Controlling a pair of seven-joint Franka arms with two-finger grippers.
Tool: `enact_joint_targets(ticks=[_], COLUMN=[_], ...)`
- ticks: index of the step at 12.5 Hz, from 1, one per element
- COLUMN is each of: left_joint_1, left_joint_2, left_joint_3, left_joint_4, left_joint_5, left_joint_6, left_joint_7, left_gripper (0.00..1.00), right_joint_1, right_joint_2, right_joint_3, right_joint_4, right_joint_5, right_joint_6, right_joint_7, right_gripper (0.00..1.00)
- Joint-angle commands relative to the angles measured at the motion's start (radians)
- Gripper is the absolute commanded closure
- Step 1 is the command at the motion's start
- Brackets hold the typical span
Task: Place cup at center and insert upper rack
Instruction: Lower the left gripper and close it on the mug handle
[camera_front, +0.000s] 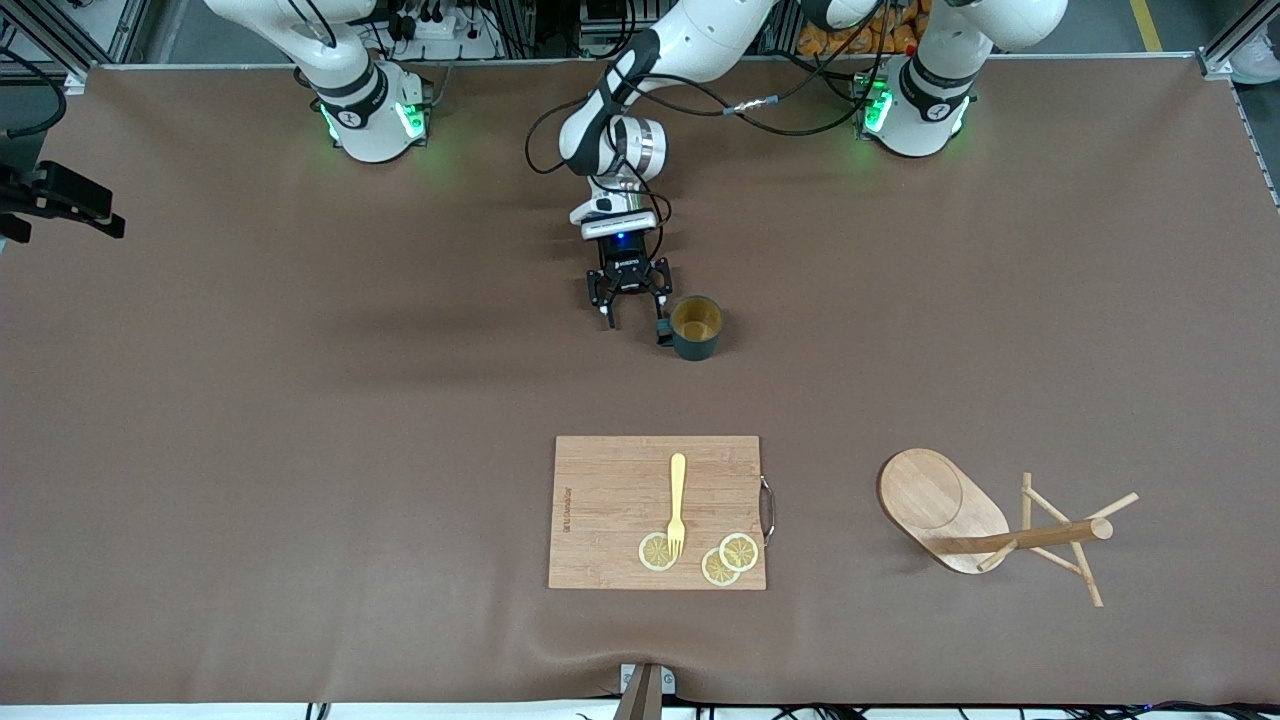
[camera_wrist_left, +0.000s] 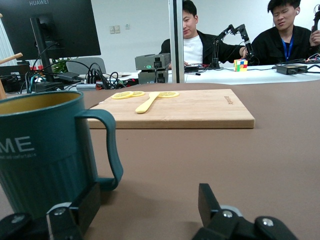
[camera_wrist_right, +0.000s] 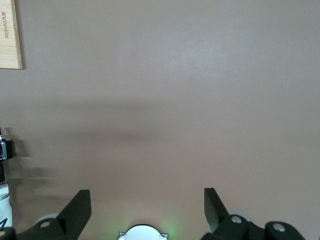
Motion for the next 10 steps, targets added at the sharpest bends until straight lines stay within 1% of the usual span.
enact_joint_targets(ticks=[1,5,8,10], left_joint_1=[0.012,0.023,0.046,0.055], left_joint_2=[-0.036,-0.045,-0.045,-0.045], left_joint_3=[0.002,0.004,0.004,0.004], left_joint_4=[-0.038,-0.038,-0.035,-0.034], left_joint_5=[0.027,0.03,0.074,0.08], left_joint_6=[-0.001,0.0,0.007,0.007], left_joint_7=[-0.011,-0.011,-0.013,-0.013], left_gripper=[0.13,0.16,0.16,0.2], right_joint_1=[-0.007,-0.005,-0.001,0.001], right_joint_2=[-0.018,-0.018,-0.018,-0.018], right_joint_3=[0.008,0.01,0.011,0.013], right_joint_4=[-0.009,-0.009,-0.009,-0.009], right_joint_5=[0.003,0.003,0.003,0.004], right_joint_6=[0.001,0.0,-0.001,-0.001], right_joint_7=[-0.005,-0.005,-0.005,-0.005], right_gripper=[0.0,0.0,0.0,0.0])
